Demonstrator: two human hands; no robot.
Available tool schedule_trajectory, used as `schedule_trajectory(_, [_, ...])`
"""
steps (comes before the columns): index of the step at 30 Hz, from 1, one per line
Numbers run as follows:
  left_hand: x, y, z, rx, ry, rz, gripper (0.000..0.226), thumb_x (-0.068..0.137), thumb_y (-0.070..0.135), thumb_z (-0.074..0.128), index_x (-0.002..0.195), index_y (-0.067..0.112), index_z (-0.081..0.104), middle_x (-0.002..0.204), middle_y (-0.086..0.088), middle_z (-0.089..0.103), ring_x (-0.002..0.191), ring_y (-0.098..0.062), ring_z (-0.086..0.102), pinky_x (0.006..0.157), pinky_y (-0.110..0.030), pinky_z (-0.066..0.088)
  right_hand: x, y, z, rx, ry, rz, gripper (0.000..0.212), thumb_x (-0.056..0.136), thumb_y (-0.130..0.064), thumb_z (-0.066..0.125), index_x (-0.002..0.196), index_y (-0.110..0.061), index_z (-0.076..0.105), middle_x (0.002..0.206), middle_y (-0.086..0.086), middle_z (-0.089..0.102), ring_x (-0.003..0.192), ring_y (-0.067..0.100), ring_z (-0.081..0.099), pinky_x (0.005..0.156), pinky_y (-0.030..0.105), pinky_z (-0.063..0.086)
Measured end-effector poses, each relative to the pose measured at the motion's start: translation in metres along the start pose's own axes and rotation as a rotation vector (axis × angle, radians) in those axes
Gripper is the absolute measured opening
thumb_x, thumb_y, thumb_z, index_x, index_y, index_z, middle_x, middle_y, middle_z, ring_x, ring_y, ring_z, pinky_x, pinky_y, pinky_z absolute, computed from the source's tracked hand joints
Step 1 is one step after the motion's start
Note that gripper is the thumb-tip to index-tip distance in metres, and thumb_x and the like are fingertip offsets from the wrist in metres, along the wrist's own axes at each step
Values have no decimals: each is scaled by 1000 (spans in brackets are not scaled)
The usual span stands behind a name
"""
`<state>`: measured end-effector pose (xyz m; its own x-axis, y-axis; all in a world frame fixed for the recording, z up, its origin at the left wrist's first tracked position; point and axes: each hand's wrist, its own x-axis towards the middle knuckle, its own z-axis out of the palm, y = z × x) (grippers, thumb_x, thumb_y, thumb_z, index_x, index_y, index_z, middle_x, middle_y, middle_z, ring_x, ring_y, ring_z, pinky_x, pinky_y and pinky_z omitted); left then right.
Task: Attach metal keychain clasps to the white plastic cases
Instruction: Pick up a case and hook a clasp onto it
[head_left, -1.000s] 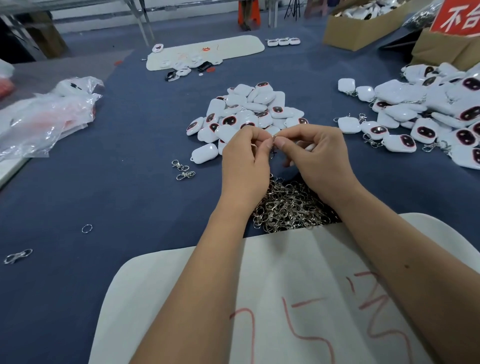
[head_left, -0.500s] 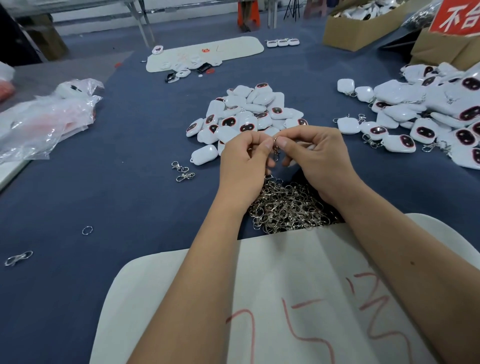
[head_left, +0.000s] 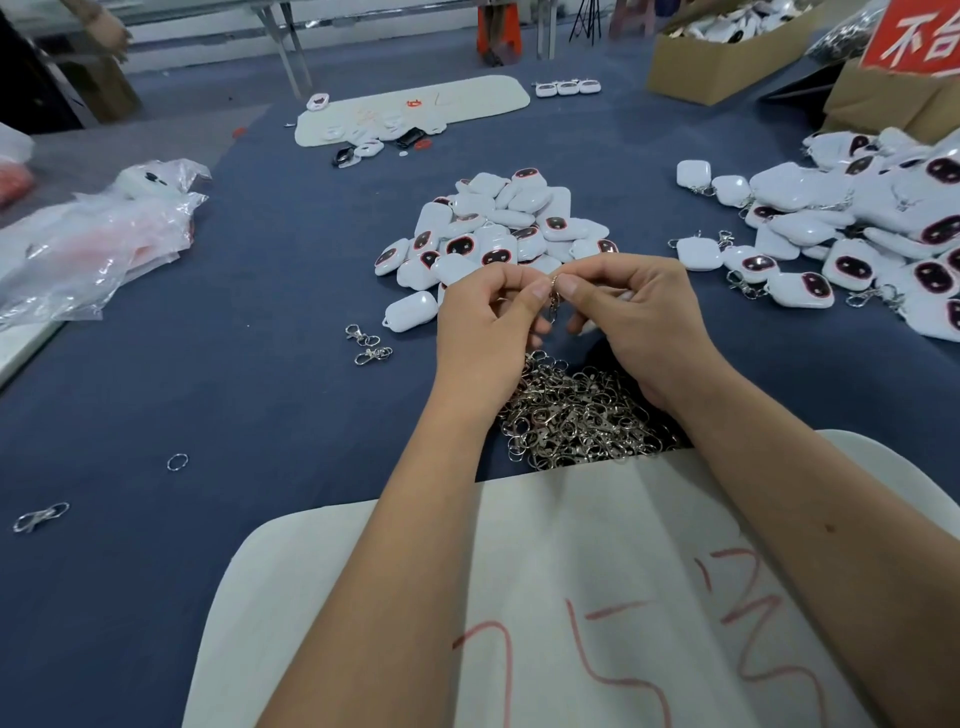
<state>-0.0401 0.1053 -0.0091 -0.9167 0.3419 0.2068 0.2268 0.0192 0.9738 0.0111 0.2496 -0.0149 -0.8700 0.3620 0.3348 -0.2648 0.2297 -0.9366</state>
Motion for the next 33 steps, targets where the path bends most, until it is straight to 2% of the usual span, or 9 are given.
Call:
schedule_trajectory(9, [-1,1,-1,116,0,62,12,99,6,62,93,11,71,74,1,67,61,-5,60,60,-24,54,0,1,-1,-21,-6,3,13,93,-6,74,90,-17,79,68,-9,73,56,6,58,60,18,51])
schedule_trajectory(14, [-2,-2,0,257,16,139,25,98,8,62,81,26,64,64,12,62,58,-4,59,68,-39,59,0,1,-1,-67,4,-15,12,93,-8,76,90,-19,80,68,-12,73,56,3,58,60,21,53])
schedule_trajectory(18, [-3,-2,1,330,49,196,16,97,10,60,84,20,64,69,10,62,66,-13,63,71,-44,57,-1,1,-1,-78,-8,-32,11,93,-9,76,94,-18,81,70,-10,74,56,4,58,61,24,54])
schedule_trajectory(21, [-4,-2,3,380,81,261,10,97,11,58,88,13,63,78,3,65,76,-22,64,74,-47,54,-1,0,0,-57,-18,-34,18,94,-6,73,99,-22,82,73,-10,75,57,6,58,59,19,51])
schedule_trajectory(26, [-6,0,4,388,109,362,9,98,7,57,91,8,61,85,-1,64,80,-25,63,75,-47,52,-2,-3,1,-91,-29,-29,21,96,-9,71,89,-27,78,66,-13,73,53,2,60,57,13,49])
schedule_trajectory(33, [-7,2,5,398,71,405,9,99,6,57,91,7,61,86,-2,63,79,-25,61,73,-45,51,-1,-3,-2,-63,-21,-15,17,95,-7,70,88,-20,77,66,-8,71,56,8,61,58,18,50])
